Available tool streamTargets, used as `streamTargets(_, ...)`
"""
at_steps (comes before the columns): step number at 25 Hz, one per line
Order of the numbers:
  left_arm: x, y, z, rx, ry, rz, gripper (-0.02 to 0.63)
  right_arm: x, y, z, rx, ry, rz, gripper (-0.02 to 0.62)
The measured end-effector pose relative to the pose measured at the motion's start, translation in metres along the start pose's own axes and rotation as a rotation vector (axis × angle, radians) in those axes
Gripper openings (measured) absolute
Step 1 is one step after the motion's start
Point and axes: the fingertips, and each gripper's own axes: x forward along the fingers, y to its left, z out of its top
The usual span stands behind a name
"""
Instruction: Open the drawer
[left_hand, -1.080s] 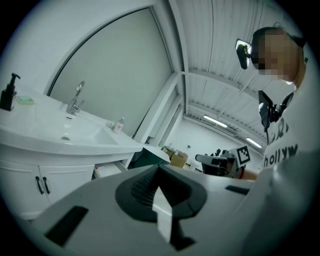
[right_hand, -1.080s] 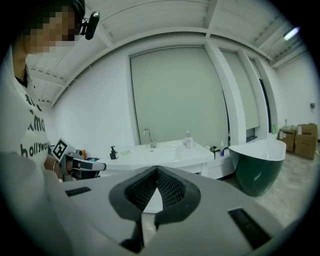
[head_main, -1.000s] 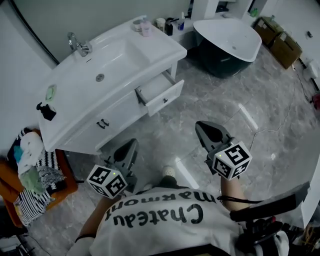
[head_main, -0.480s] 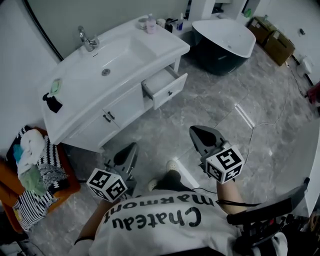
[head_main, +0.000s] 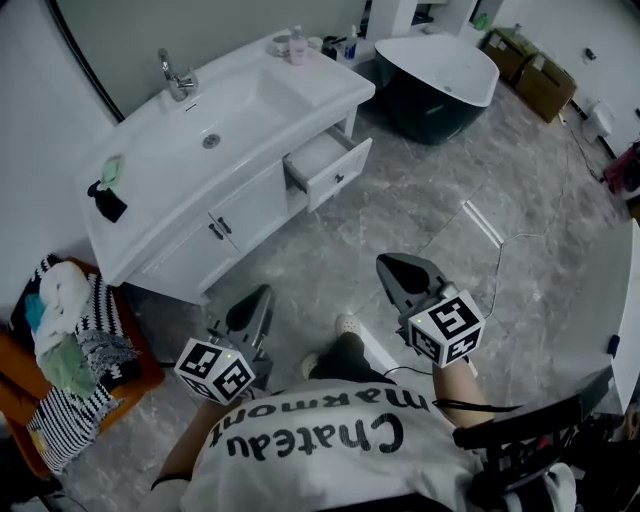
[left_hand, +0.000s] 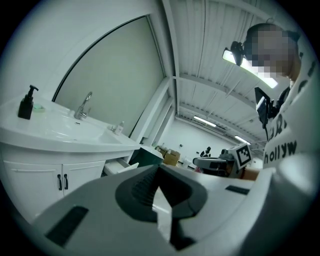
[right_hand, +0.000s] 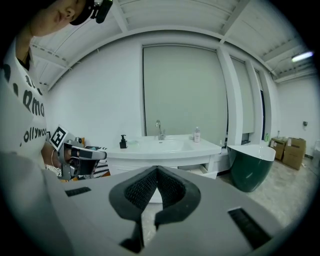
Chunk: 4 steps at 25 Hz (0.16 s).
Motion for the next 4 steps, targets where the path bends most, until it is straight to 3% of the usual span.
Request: streamTargets(4, -0.0114, -0.0006, -0.0046, 0.038, 0.013, 0.001, 0.008, -0.0001, 0.0123, -0.0008, 0.008, 0.008, -0.001, 0.011)
